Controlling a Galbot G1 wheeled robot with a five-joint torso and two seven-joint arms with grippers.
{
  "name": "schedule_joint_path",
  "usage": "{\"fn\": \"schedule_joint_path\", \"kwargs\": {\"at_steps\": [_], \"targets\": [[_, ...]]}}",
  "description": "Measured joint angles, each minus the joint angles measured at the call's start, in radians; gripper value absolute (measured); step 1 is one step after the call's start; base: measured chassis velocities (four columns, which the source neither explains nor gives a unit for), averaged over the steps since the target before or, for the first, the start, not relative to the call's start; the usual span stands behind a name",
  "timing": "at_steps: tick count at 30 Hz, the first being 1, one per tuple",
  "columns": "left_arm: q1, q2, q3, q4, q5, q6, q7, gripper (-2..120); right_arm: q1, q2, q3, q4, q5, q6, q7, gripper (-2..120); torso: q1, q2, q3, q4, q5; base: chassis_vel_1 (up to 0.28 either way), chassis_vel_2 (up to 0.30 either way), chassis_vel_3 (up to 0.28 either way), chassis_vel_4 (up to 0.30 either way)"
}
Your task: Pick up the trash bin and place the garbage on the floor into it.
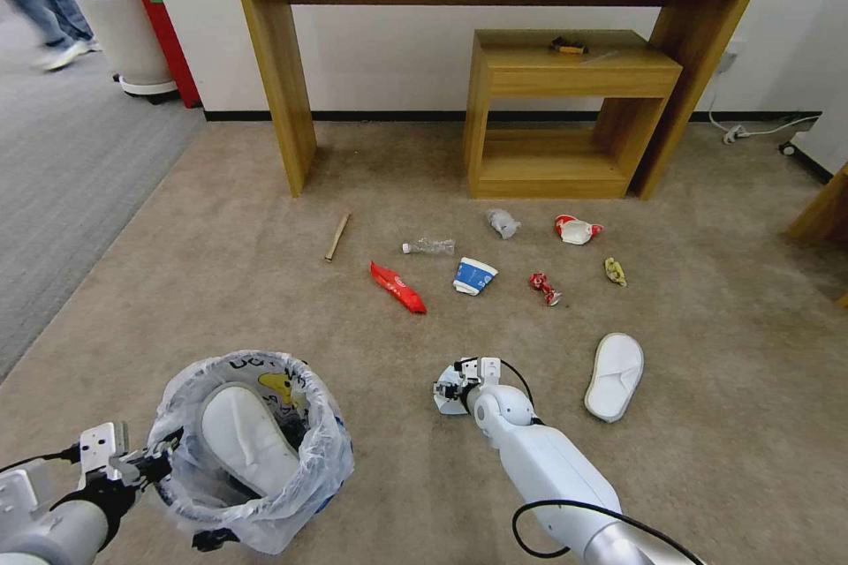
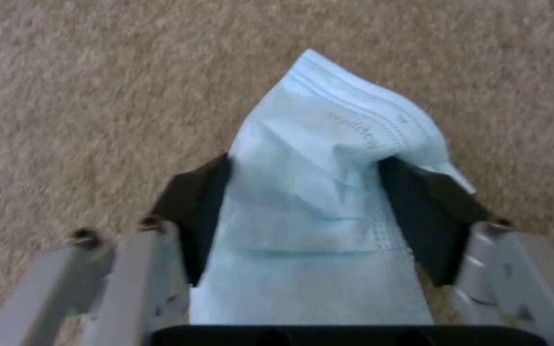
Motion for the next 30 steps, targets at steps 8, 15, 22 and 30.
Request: {"fn": "schedule_joint_path", "kwargs": {"at_steps": [8,15,22,30], "targets": [[-0.003,0.003,0.004,0.0,0.001,0.0,-0.005,0,-0.026,-0.022,-0.001,0.025,-0.043,0.028,-0.006,28,0.0,0.0,0.0,0.0005,0.0008,0.0,0.0,0.0,0.0],[0.01,-0.003,-0.002,-0.013,0.001,0.0,-0.005,0,-0.054,-0.064,0.01,0.145,-0.102,0.051,-0.042,3,0.0,0.0,0.0,0.0005,0.0009,0.0,0.0,0.0,0.0],[0.026,-0.011,-0.009,-0.025,0.004,0.0,-0.006,0,-0.064,-0.144,0.01,0.42,-0.113,0.061,-0.155,0,0.0,0.0,0.0,0.0003,0.0008,0.0,0.0,0.0,0.0],[0.01,-0.015,0.009,-0.017,0.012,0.0,-0.031,0,0.083,-0.23,-0.121,0.8,0.049,0.012,-0.251,0,0.0,0.0,0.0,0.0003,0.0006,0.0,0.0,0.0,0.0]]}}
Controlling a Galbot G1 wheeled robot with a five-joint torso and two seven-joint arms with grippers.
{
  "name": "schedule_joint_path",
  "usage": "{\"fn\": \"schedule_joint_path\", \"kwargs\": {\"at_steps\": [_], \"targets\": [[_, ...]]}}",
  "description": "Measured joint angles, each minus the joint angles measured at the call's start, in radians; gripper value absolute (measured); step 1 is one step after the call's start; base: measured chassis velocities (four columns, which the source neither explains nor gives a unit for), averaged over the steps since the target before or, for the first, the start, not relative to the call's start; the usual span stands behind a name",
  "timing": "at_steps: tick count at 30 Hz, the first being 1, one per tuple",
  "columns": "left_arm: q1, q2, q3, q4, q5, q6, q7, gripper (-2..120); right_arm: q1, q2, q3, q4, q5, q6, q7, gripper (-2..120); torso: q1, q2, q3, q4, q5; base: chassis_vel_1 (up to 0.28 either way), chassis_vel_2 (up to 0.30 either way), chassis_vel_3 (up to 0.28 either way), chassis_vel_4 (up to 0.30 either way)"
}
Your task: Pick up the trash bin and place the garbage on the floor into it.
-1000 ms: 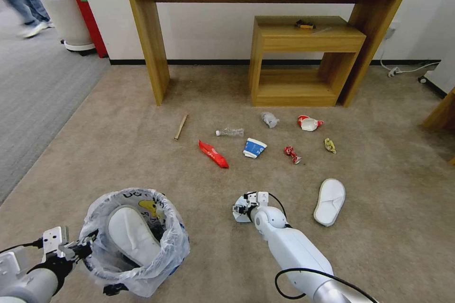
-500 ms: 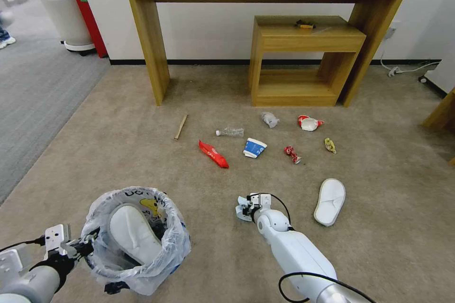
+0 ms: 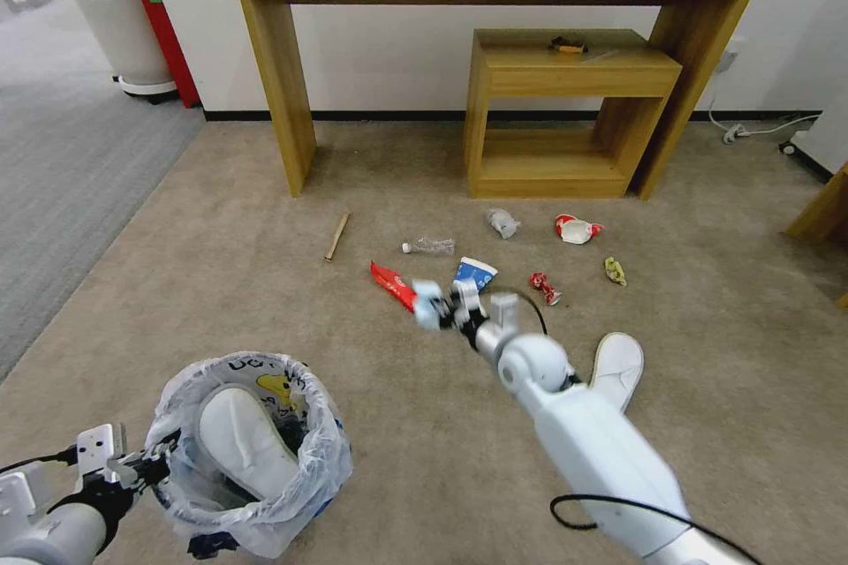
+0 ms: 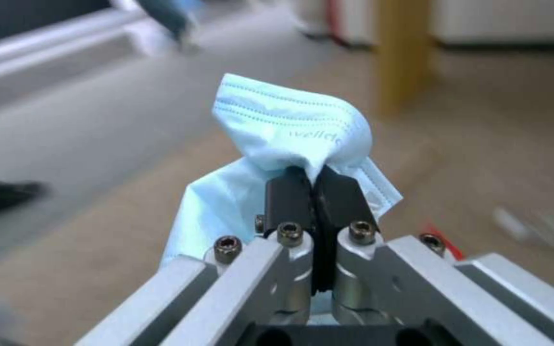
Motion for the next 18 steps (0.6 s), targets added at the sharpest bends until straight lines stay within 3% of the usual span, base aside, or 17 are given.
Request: {"fn": "schedule_joint_path", "kwargs": {"at_steps": [2,4,6,9,13,18], "targets": [[-0.013,-0.003,0.016,0.007,0.011,0.0,-0.01,0,0.049,0.004,-0.059,0.04,0.043,-0.011,0.011,0,0.0,0.0,0.0,0.0003,-0.0002,0.0,0.0,0.0,0.0],[-0.037,-0.008,0.043,0.016,0.023,0.0,-0.032,0,0.131,0.016,-0.183,0.106,0.146,-0.045,0.048,0,0.0,0.0,0.0,0.0002,-0.0002,0.0,0.0,0.0,0.0],[-0.043,-0.008,0.051,0.017,0.024,0.0,-0.037,0,0.151,0.02,-0.226,0.128,0.177,-0.058,0.064,0,0.0,0.0,0.0,0.0004,-0.0003,0.0,0.0,0.0,0.0],[-0.056,-0.008,0.058,0.019,0.023,0.0,-0.047,0,0.181,0.031,-0.374,0.197,0.261,-0.096,0.141,0,0.0,0.0,0.0,0.0002,-0.0002,0.0,0.0,0.0,0.0],[-0.052,-0.005,0.045,0.019,0.012,0.0,-0.049,0,0.164,0.037,-0.475,0.209,0.274,-0.118,0.203,0,0.0,0.0,0.0,0.0001,-0.0002,0.0,0.0,0.0,0.0],[-0.047,-0.001,0.038,0.018,0.006,0.0,-0.048,0,0.16,0.035,-0.523,0.207,0.264,-0.159,0.224,6,0.0,0.0,0.0,0.0001,-0.0001,0.0,0.0,0.0,0.0]]}}
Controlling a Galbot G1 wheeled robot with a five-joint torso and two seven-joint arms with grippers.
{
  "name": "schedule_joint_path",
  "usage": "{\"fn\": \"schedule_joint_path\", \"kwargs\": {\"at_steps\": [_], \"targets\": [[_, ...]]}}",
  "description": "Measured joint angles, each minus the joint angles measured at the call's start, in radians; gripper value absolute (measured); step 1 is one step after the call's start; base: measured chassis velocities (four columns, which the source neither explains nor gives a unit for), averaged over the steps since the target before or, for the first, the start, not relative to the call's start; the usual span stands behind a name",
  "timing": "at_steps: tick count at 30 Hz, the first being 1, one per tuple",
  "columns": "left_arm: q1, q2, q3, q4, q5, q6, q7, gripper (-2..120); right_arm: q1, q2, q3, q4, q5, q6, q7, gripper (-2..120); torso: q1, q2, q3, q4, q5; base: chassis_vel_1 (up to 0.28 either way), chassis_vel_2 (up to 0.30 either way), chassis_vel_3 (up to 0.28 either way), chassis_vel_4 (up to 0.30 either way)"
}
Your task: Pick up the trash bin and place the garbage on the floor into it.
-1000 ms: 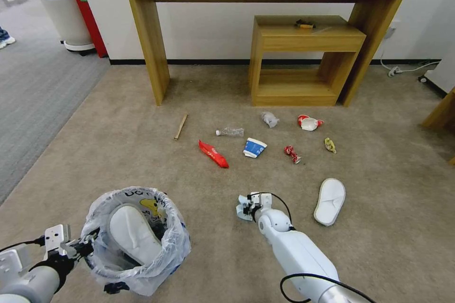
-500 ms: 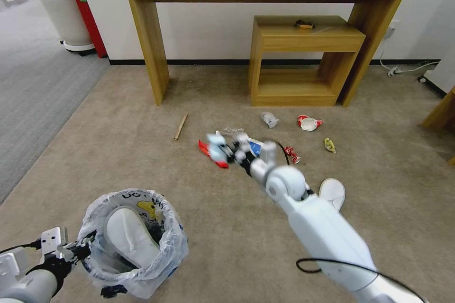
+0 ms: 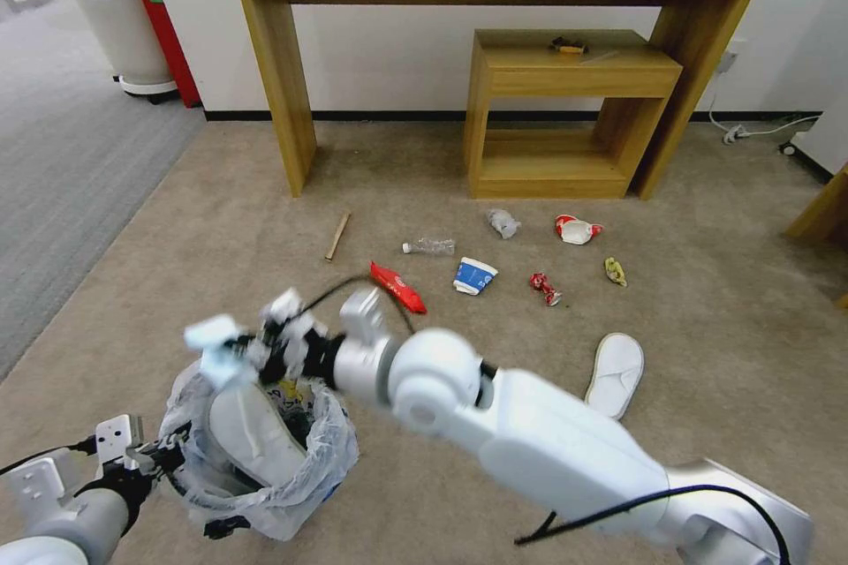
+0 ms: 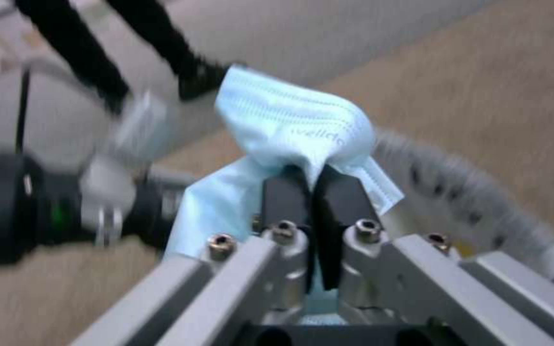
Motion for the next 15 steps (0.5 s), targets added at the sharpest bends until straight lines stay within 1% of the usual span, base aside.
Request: {"fn": "schedule_joint_path", "kwargs": {"at_steps": [2,3,4,5,7,8,9,10,11,13,14,15], "targets": [[0.0,0.001,0.0,0.0,-0.001,0.0,0.001,0,0.0,0.001,-0.022,-0.008,-0.004,-0.017,0.011,14,0.0,0.0,0.0,0.0,0.0,0.0,0.0,0.0,0.0],[0.0,0.002,0.0,-0.001,-0.002,0.0,0.001,0,0.001,0.004,-0.035,-0.018,-0.008,-0.022,0.022,21,0.0,0.0,0.0,0.0,0.0,0.0,0.0,0.0,0.0],[0.0,0.002,0.0,-0.001,-0.002,0.0,0.001,0,0.001,0.004,-0.035,-0.018,-0.008,-0.022,0.022,21,0.0,0.0,0.0,0.0,0.0,0.0,0.0,0.0,0.0],[-0.001,0.004,0.001,-0.002,-0.002,0.0,0.002,0,0.004,0.006,-0.044,-0.028,-0.017,-0.022,0.026,24,0.0,0.0,0.0,0.0,0.0,0.0,0.0,0.0,0.0],[-0.003,0.008,0.004,-0.004,-0.003,0.0,0.002,0,0.014,0.01,-0.056,-0.046,-0.052,-0.021,0.026,34,0.0,0.0,0.0,0.0,0.0,0.0,0.0,0.0,0.0],[-0.003,0.008,0.004,-0.004,-0.003,0.0,0.002,0,0.014,0.01,-0.056,-0.046,-0.052,-0.021,0.026,34,0.0,0.0,0.0,0.0,0.0,0.0,0.0,0.0,0.0],[-0.003,0.009,0.004,-0.005,-0.003,0.0,0.002,0,0.018,0.01,-0.058,-0.048,-0.059,-0.021,0.026,37,0.0,0.0,0.0,0.0,0.0,0.0,0.0,0.0,0.0],[-0.004,0.009,0.005,-0.005,-0.003,0.0,0.002,0,0.023,0.011,-0.059,-0.048,-0.06,-0.024,0.028,43,0.0,0.0,0.0,0.0,0.0,0.0,0.0,0.0,0.0],[-0.004,0.009,0.005,-0.005,-0.003,0.0,0.002,0,0.023,0.011,-0.059,-0.048,-0.06,-0.024,0.028,43,0.0,0.0,0.0,0.0,0.0,0.0,0.0,0.0,0.0],[-0.004,0.01,0.005,-0.006,-0.003,0.0,0.002,0,0.025,0.009,-0.061,-0.04,-0.058,-0.029,0.032,52,0.0,0.0,0.0,0.0,0.0,0.0,0.0,0.0,0.0],[-0.004,0.01,0.005,-0.006,-0.003,0.0,0.002,0,0.025,0.009,-0.061,-0.04,-0.058,-0.029,0.032,52,0.0,0.0,0.0,0.0,0.0,0.0,0.0,0.0,0.0],[-0.003,0.009,0.005,-0.007,-0.003,0.0,0.002,0,0.026,0.008,-0.062,-0.035,-0.056,-0.029,0.034,59,0.0,0.0,0.0,0.0,0.0,0.0,0.0,0.0,0.0]]}}
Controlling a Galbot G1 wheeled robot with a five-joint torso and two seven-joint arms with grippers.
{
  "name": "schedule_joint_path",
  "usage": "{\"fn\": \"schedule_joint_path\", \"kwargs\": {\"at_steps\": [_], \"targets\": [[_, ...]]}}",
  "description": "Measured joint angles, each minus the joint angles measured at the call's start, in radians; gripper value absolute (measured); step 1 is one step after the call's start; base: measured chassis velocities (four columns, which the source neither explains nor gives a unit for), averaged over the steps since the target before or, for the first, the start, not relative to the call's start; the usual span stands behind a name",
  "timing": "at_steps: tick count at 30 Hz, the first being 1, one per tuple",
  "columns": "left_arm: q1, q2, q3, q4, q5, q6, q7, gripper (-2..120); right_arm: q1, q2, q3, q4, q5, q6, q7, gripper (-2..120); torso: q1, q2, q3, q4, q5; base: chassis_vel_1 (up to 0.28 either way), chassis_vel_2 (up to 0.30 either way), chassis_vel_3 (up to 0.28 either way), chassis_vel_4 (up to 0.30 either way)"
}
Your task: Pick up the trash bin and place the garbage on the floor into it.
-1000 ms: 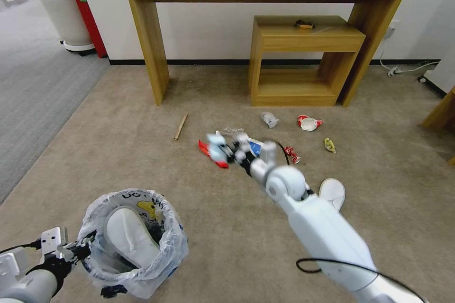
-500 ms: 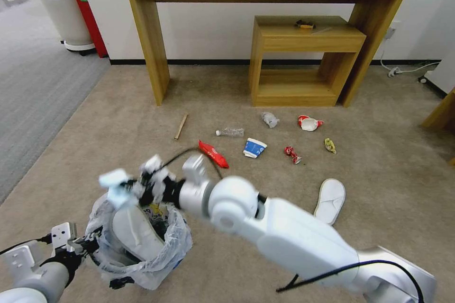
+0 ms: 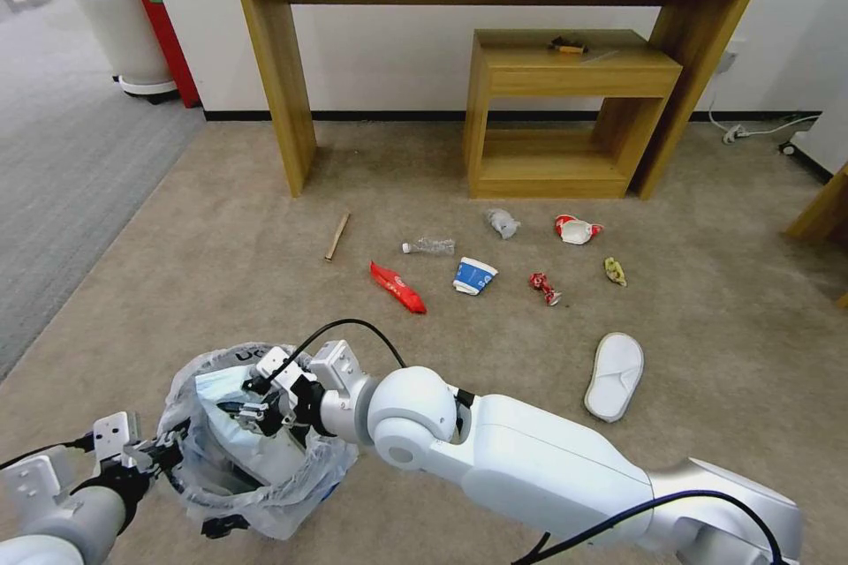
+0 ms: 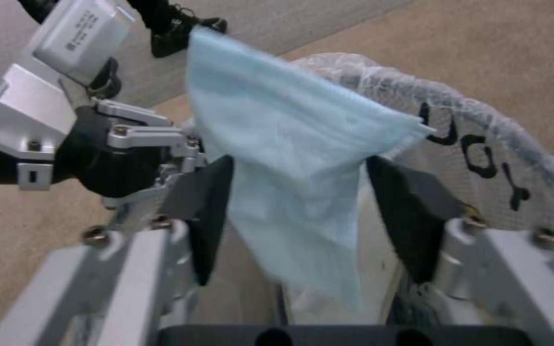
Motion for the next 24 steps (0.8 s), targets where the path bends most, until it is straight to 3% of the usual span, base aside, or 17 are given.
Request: {"fn": "schedule_joint_path", "kwargs": {"at_steps": [2,9,15,19,21,22,24], "targets": [[0.001,-0.001,0.0,-0.002,0.0,0.0,0.0,0,-0.002,0.0,-0.004,0.006,0.004,0.0,0.007,70,0.0,0.0,0.0,0.0,0.0001,0.0,0.0,0.0,0.0],[0.005,-0.003,-0.005,-0.008,0.0,0.0,0.001,0,-0.004,0.002,-0.003,0.007,0.006,0.004,0.01,95,0.0,0.0,0.0,0.0,0.0002,0.0,0.0,0.0,0.0],[0.007,-0.004,-0.008,-0.01,-0.001,0.0,0.002,0,-0.014,0.003,0.043,0.029,0.006,0.028,0.035,100,0.0,0.0,0.0,0.0,0.0001,0.0,0.0,0.0,0.0],[0.011,-0.004,-0.017,-0.005,0.0,0.0,0.013,0,-0.051,-0.013,0.161,0.062,-0.003,0.039,0.077,100,0.0,0.0,0.0,0.0002,0.0002,0.0,0.0,0.0,0.0],[0.02,-0.004,-0.025,-0.005,0.0,0.0,0.028,0,-0.108,-0.06,0.279,0.069,-0.061,0.051,0.076,100,0.0,0.0,0.0,0.0003,0.0004,0.0,0.0,0.0,0.0],[0.02,-0.004,-0.025,-0.005,0.0,0.0,0.028,0,-0.108,-0.06,0.279,0.069,-0.061,0.051,0.076,100,0.0,0.0,0.0,0.0003,0.0004,0.0,0.0,0.0,0.0],[0.028,-0.004,-0.035,-0.006,0.0,0.0,0.042,0,-0.18,-0.133,0.38,0.068,-0.118,0.075,0.076,100,0.0,0.0,0.0,0.0001,0.0004,0.0,0.0,0.0,0.0]]}}
